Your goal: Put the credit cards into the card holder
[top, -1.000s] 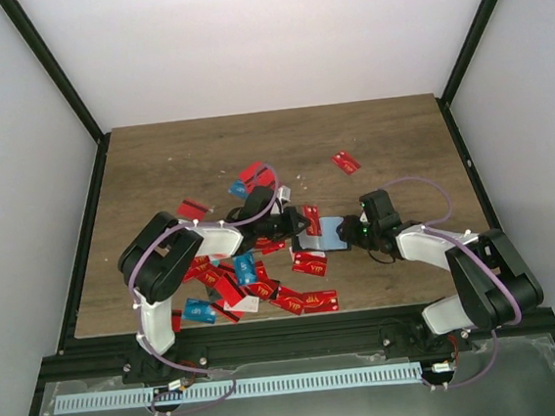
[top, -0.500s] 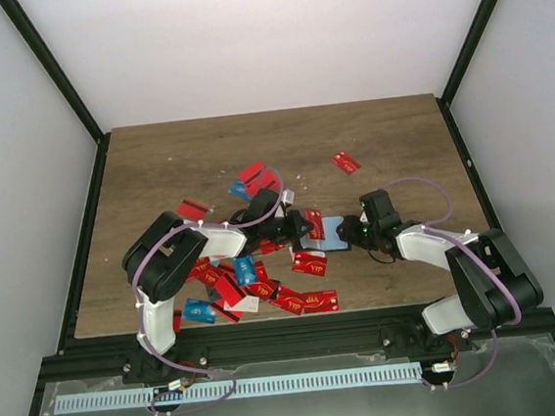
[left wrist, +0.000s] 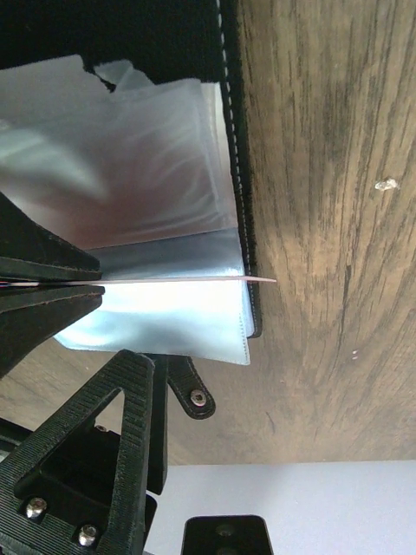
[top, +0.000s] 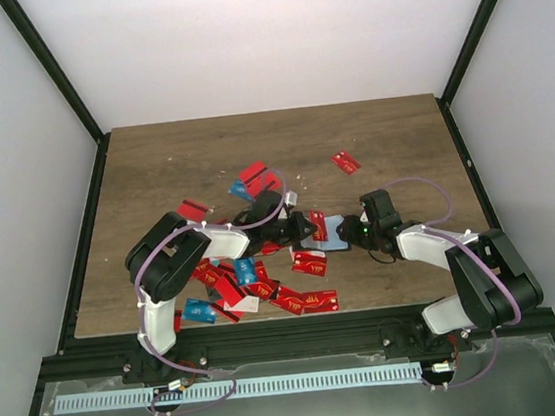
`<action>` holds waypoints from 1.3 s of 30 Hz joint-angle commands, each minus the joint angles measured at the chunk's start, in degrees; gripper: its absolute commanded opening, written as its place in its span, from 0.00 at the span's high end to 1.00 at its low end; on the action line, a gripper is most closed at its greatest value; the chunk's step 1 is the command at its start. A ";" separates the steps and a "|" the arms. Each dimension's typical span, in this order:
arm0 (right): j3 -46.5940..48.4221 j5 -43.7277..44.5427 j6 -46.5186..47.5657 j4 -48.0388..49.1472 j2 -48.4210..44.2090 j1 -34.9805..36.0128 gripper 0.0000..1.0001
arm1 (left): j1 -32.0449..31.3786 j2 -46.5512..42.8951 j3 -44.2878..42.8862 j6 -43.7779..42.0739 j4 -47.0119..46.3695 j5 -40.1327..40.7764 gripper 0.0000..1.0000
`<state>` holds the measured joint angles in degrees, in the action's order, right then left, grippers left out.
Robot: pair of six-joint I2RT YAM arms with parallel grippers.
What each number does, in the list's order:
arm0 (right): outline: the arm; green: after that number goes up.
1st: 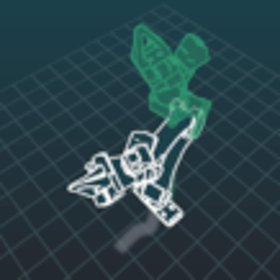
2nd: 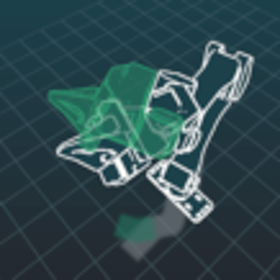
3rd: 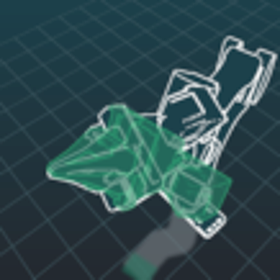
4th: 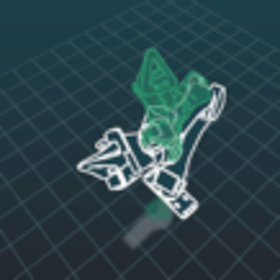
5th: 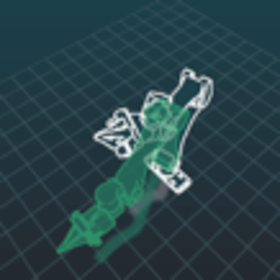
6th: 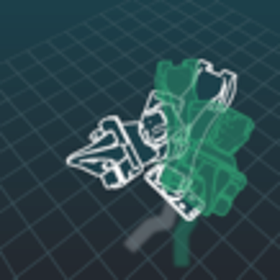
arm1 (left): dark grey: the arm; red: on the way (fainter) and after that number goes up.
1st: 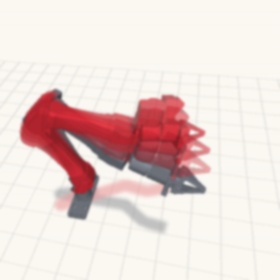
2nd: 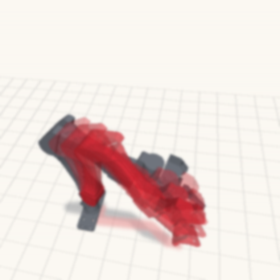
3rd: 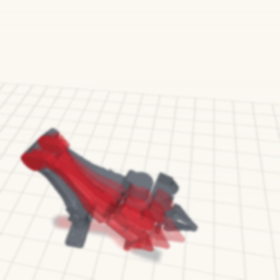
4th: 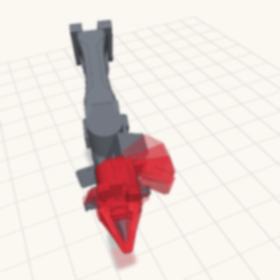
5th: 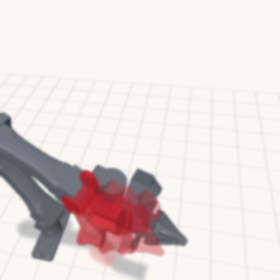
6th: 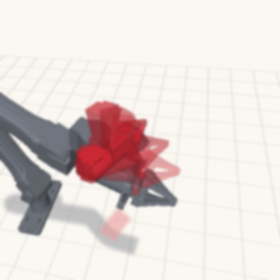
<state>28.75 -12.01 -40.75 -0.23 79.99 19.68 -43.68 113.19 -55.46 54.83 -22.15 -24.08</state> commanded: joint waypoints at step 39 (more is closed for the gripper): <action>-1.50 -3.25 0.32 -3.36 0.62 0.27 0.53 | -4.83 -1.60 4.00 4.67 -1.69 10.64 0.96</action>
<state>28.25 -13.28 -40.75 0.62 79.85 19.68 -46.98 110.41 -49.95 60.69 -26.22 -14.79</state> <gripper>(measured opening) 0.467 0.041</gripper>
